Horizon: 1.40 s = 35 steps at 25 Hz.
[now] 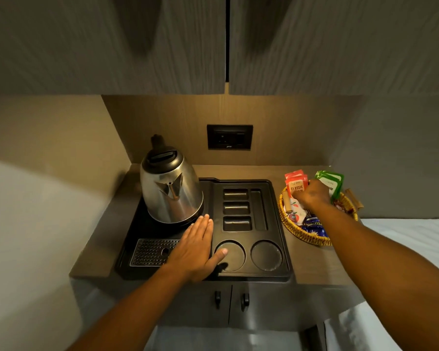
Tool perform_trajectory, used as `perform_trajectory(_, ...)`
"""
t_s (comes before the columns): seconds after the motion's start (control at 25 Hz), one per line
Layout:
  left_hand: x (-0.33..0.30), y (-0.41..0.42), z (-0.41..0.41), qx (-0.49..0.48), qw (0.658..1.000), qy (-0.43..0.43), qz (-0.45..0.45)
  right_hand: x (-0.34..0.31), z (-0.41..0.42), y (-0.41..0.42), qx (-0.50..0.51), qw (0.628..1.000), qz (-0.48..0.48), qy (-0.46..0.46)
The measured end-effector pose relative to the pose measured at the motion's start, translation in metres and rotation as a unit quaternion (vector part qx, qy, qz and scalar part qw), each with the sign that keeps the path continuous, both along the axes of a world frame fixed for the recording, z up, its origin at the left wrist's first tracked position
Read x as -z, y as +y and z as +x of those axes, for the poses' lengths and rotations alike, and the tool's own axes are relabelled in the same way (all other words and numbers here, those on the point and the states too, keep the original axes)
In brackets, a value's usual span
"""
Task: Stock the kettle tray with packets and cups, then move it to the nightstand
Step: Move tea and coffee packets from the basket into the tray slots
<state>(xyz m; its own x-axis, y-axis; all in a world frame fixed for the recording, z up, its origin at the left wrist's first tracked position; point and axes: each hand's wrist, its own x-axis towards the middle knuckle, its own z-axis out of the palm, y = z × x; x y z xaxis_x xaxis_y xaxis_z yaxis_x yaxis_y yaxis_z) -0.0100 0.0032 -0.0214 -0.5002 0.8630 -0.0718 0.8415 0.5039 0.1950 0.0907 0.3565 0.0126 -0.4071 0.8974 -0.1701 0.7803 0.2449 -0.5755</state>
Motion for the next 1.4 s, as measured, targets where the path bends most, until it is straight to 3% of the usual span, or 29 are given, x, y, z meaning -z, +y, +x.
perform_trajectory(0.28, 0.0, 0.0, 0.0, -0.002, 1.0, -0.005, 0.0, 0.0, -0.001, 0.004, 0.001, 1.0, 0.003, -0.012)
perform_trajectory(0.52, 0.0, 0.0, 0.001, -0.003, 1.0, 0.001, 0.002, -0.05, 0.014, 0.008, -0.048, 0.996, -0.015, -0.077)
perform_trajectory(0.72, 0.001, 0.0, 0.001, -0.003, 1.0, 0.002, 0.019, -0.092, -0.011, -0.02, -0.155, 0.987, -0.029, 0.038)
perform_trajectory(0.84, -0.001, -0.002, 0.001, 0.001, 1.0, 0.004, 0.018, -0.076, -0.057, -0.057, -0.203, 0.973, -0.088, 0.06)
perform_trajectory(1.12, -0.005, -0.002, 0.003, -0.005, 0.999, -0.006, 0.035, -0.015, -0.117, -0.084, -0.148, 0.98, -0.131, 0.017)
perform_trajectory(1.24, -0.001, 0.0, 0.0, -0.01, 0.999, -0.007, 0.046, -0.015, -0.101, -0.07, -0.12, 0.991, -0.054, 0.03)
perform_trajectory(1.32, 0.002, 0.0, 0.0, -0.011, 0.999, -0.008, 0.047, -0.023, -0.067, -0.046, -0.088, 0.994, 0.052, 0.032)
perform_trajectory(1.4, 0.003, 0.0, 0.0, -0.012, 0.999, -0.01, 0.042, -0.029, -0.024, -0.012, -0.062, 0.982, 0.176, -0.024)
